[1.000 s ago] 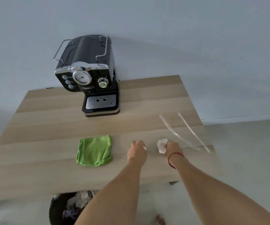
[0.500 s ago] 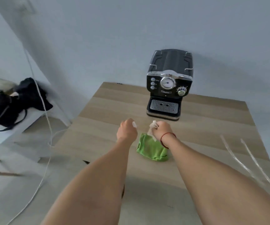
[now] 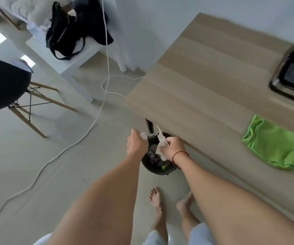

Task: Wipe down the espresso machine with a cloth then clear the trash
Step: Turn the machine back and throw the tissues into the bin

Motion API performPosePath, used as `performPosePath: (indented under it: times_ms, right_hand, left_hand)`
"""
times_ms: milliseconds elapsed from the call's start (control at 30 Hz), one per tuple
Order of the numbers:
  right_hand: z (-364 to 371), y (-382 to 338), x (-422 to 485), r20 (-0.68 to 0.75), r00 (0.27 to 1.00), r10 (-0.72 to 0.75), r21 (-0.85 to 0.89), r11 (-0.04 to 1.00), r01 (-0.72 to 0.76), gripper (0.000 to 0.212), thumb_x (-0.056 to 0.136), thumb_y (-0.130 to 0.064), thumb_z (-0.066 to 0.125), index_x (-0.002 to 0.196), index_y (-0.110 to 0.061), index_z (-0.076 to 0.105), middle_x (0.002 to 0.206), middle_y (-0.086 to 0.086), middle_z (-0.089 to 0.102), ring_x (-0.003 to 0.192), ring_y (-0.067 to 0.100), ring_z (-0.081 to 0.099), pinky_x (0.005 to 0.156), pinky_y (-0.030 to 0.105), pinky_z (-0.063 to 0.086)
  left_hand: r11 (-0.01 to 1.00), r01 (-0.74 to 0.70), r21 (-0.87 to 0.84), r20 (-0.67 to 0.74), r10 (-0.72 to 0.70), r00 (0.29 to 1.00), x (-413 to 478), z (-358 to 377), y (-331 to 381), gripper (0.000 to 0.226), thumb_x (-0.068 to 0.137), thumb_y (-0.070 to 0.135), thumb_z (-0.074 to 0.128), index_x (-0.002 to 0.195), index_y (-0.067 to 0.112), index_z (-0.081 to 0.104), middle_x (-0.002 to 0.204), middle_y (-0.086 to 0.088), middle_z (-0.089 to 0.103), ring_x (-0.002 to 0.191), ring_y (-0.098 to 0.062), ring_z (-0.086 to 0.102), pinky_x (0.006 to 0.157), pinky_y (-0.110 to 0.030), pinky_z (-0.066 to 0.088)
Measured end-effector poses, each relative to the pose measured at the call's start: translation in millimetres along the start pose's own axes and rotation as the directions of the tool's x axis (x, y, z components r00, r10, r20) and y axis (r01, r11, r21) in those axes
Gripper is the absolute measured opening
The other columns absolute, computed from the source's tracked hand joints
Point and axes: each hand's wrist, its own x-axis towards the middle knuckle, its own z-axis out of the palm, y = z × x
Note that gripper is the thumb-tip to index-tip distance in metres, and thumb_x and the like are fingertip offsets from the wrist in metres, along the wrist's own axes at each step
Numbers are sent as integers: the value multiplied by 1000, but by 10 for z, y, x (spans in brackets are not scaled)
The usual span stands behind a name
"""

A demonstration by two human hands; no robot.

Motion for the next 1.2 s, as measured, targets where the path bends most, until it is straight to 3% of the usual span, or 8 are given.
performPosePath:
  times_ms: [167,333,533,633,733,900,1100,1200]
  right_hand:
    - [494,547,694,8,991,132,-15,991,-132,16,81,-12,68,72,-2,58,71,6,54,70,22,46,58,21,31]
    - [1012,1121,1554,-29,975,219,6,976,-219,19,88,-15,53,74,-5,61,84,15,62,83,31,56,73,30,43]
    - [1496,1591,2189,96,961,260,-80,964,-253,24,90,-22,53,103,-4,63,115,19,65,102,31,59,85,32,46]
    - [1569,1638,2232,187,935,300,-133,951,-279,50,93,-25,55,138,-6,45,139,15,49,126,31,49,100,33,41]
    - [1554,1519,2083,171,936,308,-145,947,-285,57,96,-25,52,147,-10,34,149,13,40,134,32,42,106,37,38]
    - [1349,859,1386,190,955,227,-195,962,-190,50,96,-25,47,143,-9,39,147,14,42,136,32,40,109,40,36]
    - [661,-549,237,213,975,-58,-162,982,94,50,97,-32,46,142,-11,43,144,11,48,130,30,48,106,37,40]
    - [94,-1034,-185,59,977,-206,-83,974,211,48,94,-25,49,141,-12,47,143,12,51,131,27,48,107,33,39]
  left_hand:
    - [985,151,-87,63,-146,987,590,807,-523,32,90,16,55,121,8,50,121,-12,53,101,-25,52,81,-34,45]
    - [960,242,-143,108,-227,968,1263,1724,-983,29,90,15,56,118,9,58,117,-9,59,105,-25,57,77,-27,42]
    - [942,303,-142,181,-276,944,1788,2444,-1404,43,91,18,54,134,15,51,132,-8,55,118,-27,55,94,-31,46]
    - [945,304,-121,210,-275,938,1792,2491,-1497,50,93,17,55,141,15,45,138,-7,53,123,-27,53,101,-34,43]
    - [960,272,-65,207,-253,945,1651,2314,-1507,46,94,21,53,138,11,46,135,-9,55,118,-28,55,98,-34,47]
    - [977,195,91,116,-205,972,1198,1448,-1245,43,94,32,50,134,13,49,133,-9,55,121,-28,52,99,-37,44]
    - [973,-5,230,-108,30,994,426,-300,-441,45,96,34,45,133,9,50,137,-12,51,128,-29,46,102,-38,38]
    - [958,-140,252,-185,190,964,17,-962,121,44,96,32,44,132,6,51,136,-15,51,127,-31,46,104,-39,37]
